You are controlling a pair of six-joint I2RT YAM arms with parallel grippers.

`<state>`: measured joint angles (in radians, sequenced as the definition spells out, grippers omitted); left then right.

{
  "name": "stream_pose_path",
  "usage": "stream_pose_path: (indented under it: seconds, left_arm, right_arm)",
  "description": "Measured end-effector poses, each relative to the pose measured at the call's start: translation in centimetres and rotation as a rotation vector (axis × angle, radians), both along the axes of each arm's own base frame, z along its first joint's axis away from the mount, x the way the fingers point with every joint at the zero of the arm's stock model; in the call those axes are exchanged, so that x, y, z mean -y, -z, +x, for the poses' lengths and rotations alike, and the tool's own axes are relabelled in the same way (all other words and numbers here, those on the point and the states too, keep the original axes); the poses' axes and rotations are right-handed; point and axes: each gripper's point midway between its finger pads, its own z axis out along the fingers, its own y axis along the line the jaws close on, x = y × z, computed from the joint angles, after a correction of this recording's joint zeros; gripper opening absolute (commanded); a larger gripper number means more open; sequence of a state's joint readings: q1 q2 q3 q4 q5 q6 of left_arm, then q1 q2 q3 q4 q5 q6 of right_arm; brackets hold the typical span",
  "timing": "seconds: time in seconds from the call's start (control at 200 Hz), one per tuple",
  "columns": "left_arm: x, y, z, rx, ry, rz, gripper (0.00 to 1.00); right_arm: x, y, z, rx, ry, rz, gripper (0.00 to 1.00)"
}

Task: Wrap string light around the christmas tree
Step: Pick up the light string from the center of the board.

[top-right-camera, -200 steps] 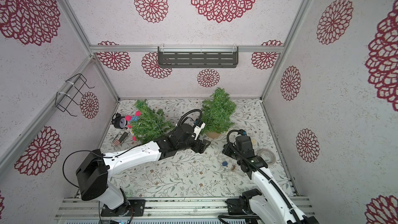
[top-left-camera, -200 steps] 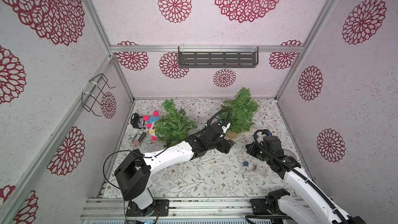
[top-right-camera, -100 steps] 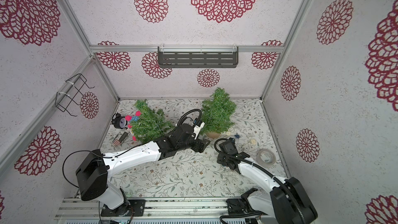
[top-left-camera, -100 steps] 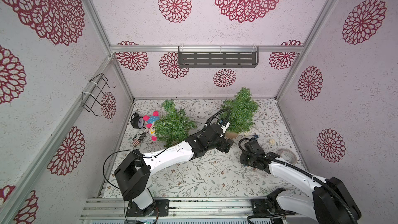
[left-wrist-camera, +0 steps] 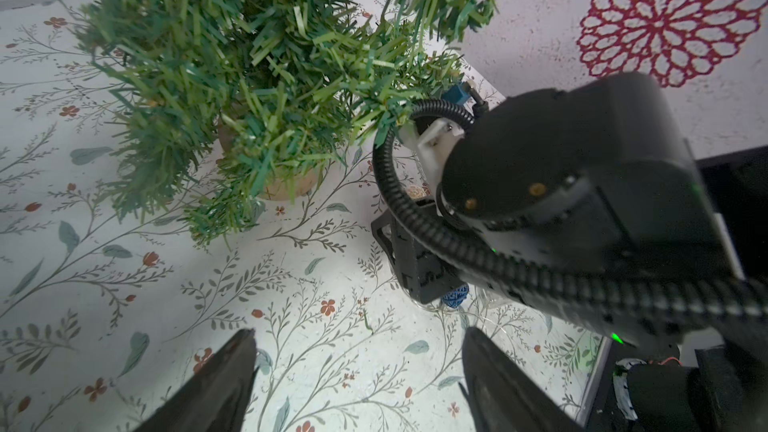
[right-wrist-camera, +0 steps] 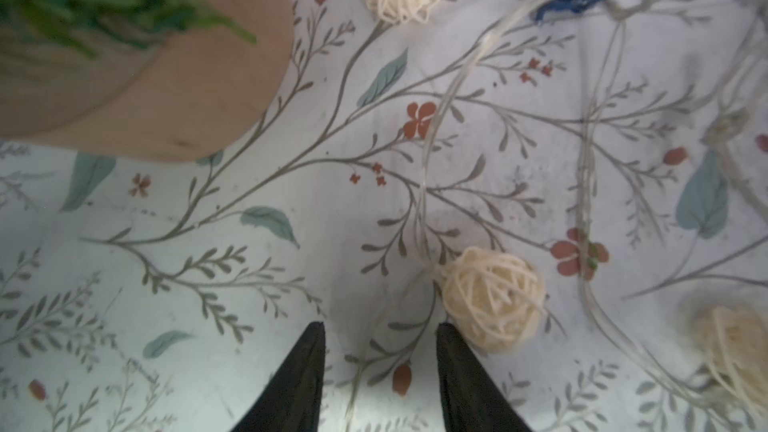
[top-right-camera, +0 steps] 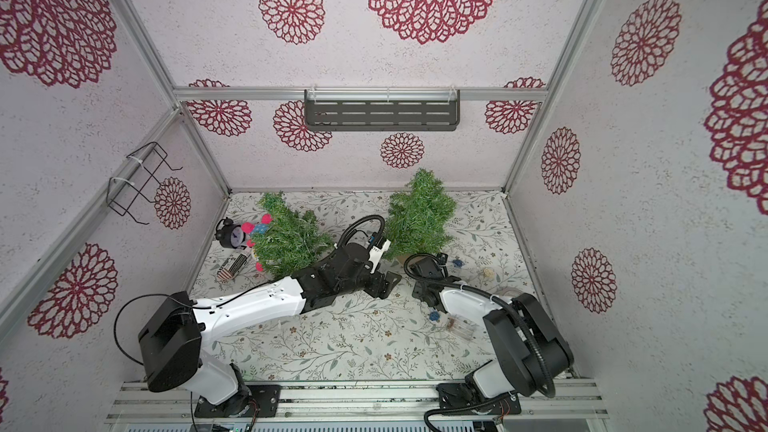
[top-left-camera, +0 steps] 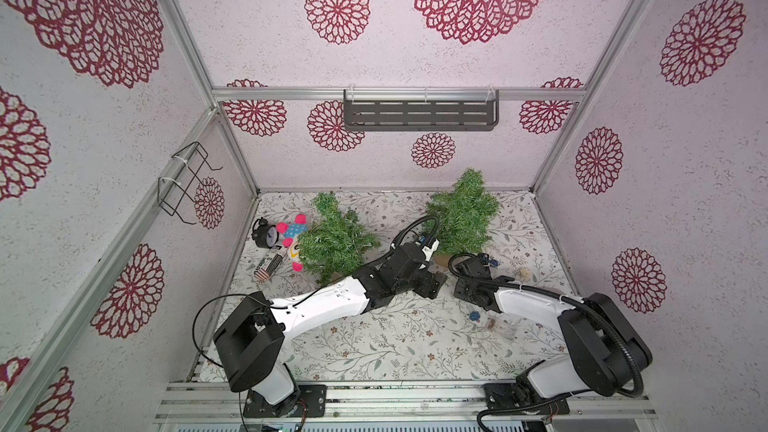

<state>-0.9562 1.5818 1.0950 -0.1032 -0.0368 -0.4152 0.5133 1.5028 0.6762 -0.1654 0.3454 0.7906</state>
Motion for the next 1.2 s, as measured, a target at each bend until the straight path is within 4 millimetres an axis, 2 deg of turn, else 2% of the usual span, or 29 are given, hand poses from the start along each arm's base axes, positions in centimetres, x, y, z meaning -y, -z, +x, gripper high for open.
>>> stream_pose_path:
  seconds: [0.215, 0.39, 0.5, 0.58, 0.66, 0.781, 1.016, 1.091, 1.201]
  left_arm:
    - [-0.4, -0.1, 0.1, 0.005, -0.006, -0.007, 0.80]
    - [-0.5, -0.1, 0.2, 0.005, -0.009, -0.007, 0.80]
    - [-0.6, -0.1, 0.3, 0.005, -0.012, -0.006, 0.80]
    - [-0.6, -0.1, 0.4, 0.004, -0.013, -0.006, 0.80]
    - [-0.7, -0.1, 0.4, 0.004, -0.014, -0.005, 0.80]
    - [-0.6, 0.0, 0.2, -0.005, -0.001, -0.006, 0.80]
    - [0.9, -0.3, -1.5, 0.000, 0.087, -0.024, 0.81]
    - [1.9, -0.2, -2.2, 0.000, 0.121, -0.035, 0.82]
    - [3.6, 1.1, -2.3, -0.023, 0.155, -0.044, 0.82]
  right_arm:
    - [0.5, 0.5, 1.3, 0.027, 0.055, -0.027, 0.35]
    - [0.8, 0.5, 2.3, 0.068, 0.103, 0.002, 0.15]
    - [1.1, 0.5, 2.7, 0.093, 0.116, 0.031, 0.06]
    - [1.2, 0.4, 2.5, 0.108, 0.110, 0.060, 0.02]
    - [1.5, 0.2, 1.4, 0.107, 0.091, 0.084, 0.00]
    - [1.9, -2.1, 0.4, 0.148, 0.052, 0.124, 0.00]
    - [1.3, -10.4, -0.5, 0.349, -0.035, 0.252, 0.00]
    - [1.2, -11.5, -1.2, 0.370, -0.056, 0.276, 0.00]
    - [1.1, -11.7, -2.3, 0.349, -0.080, 0.292, 0.00]
